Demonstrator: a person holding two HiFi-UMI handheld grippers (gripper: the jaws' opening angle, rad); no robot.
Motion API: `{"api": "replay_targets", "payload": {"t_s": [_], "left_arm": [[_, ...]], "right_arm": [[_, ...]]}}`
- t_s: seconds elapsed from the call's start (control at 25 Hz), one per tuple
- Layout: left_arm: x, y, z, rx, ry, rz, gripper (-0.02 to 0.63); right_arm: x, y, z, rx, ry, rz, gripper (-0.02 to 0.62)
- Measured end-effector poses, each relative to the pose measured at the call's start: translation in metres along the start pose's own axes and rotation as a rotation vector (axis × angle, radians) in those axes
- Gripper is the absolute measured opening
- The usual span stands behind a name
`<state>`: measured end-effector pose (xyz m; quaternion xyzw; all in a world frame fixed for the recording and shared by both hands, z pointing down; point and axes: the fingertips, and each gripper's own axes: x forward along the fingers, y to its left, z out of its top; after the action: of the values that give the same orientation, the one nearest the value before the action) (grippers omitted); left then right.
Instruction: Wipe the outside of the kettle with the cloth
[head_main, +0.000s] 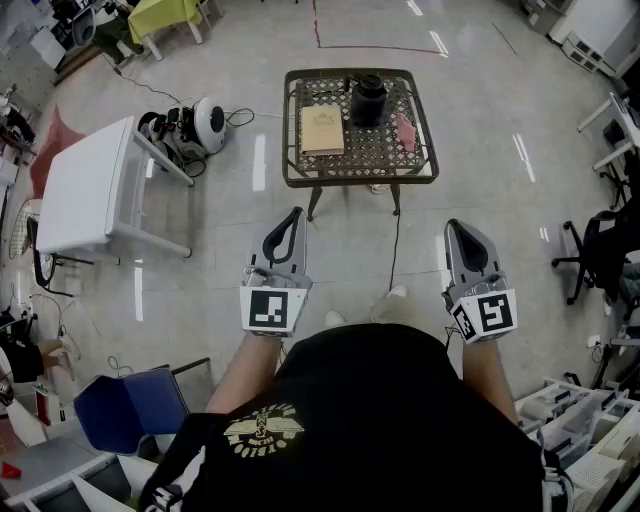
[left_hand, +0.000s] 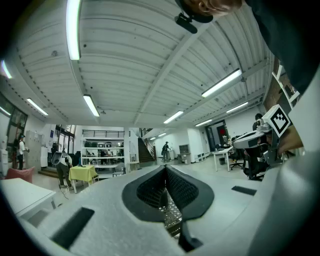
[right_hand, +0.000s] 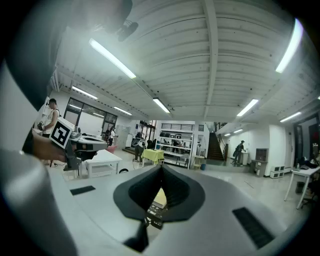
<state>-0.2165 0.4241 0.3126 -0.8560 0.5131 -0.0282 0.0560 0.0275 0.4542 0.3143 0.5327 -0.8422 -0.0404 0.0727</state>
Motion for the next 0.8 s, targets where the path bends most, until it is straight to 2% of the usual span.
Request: {"api": "replay_targets", "payload": {"t_s": [0.36,0.68,0.8], "left_arm": [[0.013,0.0,-0.007,0.003,0.02,-0.031,0.006],[0.04,0.007,-0.016,-0.015,0.036,-0.015,0.005],[0.056,-0.001,-0.024,-0.018,0.062,-0.071,0.005]], "right_arm": [[0.009,-0.001,-0.003,0.037,-0.012,0.01,0.011],[0.039,-0.02,-0.015,0.063,-0.022,0.032,0.011],[0.053,-0.032,-0.023,0.09,-0.02,0.041,0.011]]}}
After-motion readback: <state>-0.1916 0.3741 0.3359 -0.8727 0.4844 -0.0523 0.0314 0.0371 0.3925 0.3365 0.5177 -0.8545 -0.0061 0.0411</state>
